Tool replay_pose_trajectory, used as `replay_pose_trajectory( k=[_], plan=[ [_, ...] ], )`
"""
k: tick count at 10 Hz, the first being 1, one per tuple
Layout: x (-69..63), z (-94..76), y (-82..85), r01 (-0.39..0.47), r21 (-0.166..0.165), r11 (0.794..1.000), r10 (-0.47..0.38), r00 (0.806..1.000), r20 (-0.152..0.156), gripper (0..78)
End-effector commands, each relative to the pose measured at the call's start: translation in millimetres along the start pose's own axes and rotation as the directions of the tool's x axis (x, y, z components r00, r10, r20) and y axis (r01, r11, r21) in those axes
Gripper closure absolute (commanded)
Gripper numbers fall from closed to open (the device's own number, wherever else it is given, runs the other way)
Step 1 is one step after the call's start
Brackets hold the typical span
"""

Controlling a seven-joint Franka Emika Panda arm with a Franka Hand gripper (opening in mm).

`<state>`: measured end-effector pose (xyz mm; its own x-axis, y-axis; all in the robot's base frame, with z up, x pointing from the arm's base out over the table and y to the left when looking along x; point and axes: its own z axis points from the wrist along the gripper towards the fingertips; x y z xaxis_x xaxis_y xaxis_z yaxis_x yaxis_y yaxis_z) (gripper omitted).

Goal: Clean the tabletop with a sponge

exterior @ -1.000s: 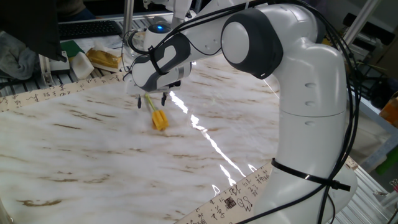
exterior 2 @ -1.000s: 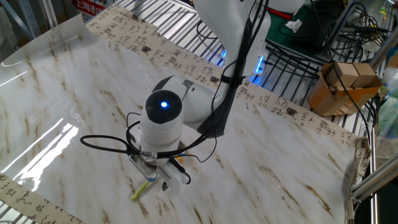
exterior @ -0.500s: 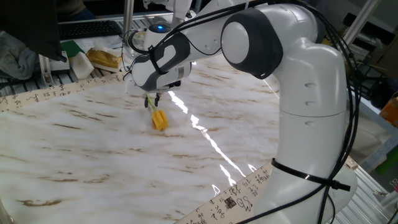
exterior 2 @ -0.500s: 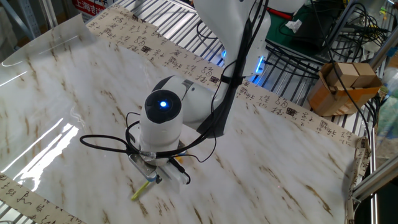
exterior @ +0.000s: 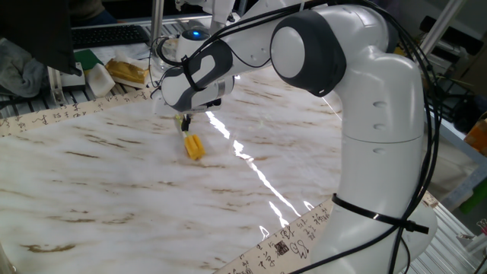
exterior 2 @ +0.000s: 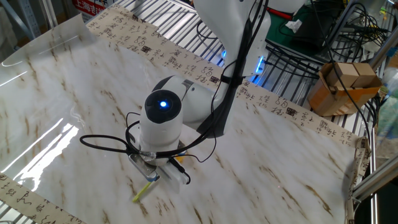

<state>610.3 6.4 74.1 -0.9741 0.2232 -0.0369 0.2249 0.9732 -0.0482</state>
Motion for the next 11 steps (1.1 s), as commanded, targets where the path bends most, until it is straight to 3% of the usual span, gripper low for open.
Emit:
replay_pose_trajectory(
  k=[1, 7, 11],
  plan=[
    [0.6, -4.8, -4.1, -0.004, -0.023, 1.0, 0.004, 1.0, -0.006, 76.4],
    [0.7, -5.0, -4.1, -0.056, -0.012, 0.998, 0.056, 0.998, -0.008, 76.4],
    [0.7, -5.0, -4.1, -0.043, -0.008, 0.999, 0.043, 0.999, -0.022, 76.4]
  ],
)
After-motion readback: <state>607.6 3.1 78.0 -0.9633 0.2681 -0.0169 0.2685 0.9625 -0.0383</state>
